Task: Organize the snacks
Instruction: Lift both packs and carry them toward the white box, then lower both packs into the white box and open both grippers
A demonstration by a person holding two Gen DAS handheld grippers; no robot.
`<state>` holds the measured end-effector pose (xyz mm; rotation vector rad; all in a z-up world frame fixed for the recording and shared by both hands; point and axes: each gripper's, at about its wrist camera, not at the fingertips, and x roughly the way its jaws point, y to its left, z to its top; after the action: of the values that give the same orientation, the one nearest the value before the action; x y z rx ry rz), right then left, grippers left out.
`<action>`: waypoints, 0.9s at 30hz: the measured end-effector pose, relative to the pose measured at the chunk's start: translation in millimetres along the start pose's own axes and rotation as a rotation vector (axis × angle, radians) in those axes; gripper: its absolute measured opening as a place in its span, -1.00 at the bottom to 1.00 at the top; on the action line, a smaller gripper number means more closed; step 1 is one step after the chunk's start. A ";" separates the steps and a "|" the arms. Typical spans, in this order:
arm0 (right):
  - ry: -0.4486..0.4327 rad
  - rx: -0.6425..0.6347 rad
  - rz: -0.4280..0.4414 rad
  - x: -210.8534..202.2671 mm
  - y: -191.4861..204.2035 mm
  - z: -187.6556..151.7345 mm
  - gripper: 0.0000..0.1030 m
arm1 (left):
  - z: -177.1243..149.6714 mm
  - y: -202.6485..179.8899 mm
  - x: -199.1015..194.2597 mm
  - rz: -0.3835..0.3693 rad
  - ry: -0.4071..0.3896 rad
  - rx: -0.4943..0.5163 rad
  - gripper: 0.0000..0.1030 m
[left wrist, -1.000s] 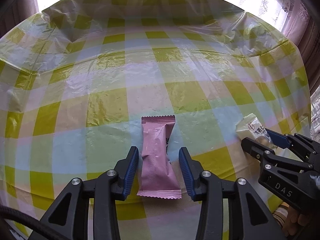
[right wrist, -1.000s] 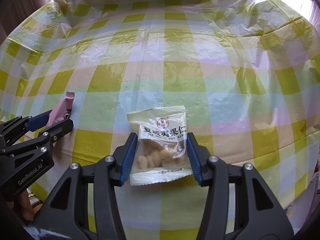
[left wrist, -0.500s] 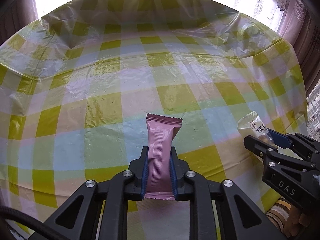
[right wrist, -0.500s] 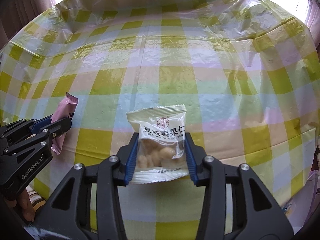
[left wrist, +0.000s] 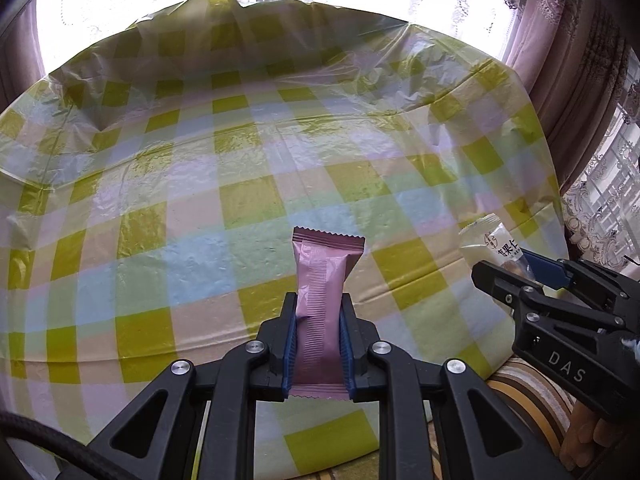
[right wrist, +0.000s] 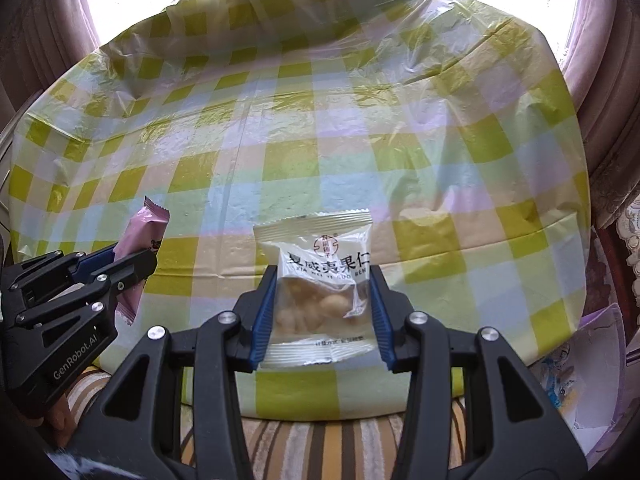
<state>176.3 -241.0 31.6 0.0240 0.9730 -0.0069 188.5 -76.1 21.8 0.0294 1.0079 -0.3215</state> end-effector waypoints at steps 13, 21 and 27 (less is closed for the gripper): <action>-0.002 0.087 -0.096 -45.4 -63.9 -41.4 -0.09 | -11.7 -70.0 -25.0 -0.107 -0.011 0.110 -0.62; -0.002 0.130 -0.154 -73.6 -94.1 -66.6 -0.09 | -26.6 -111.7 -43.8 -0.173 -0.017 0.187 -0.62; -0.013 0.167 -0.198 -99.8 -118.3 -86.4 -0.09 | -38.3 -143.4 -60.1 -0.226 -0.027 0.234 -0.62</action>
<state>46.7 -357.7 63.4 0.0806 0.9562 -0.2705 87.6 -190.9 69.1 0.1229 0.9440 -0.6446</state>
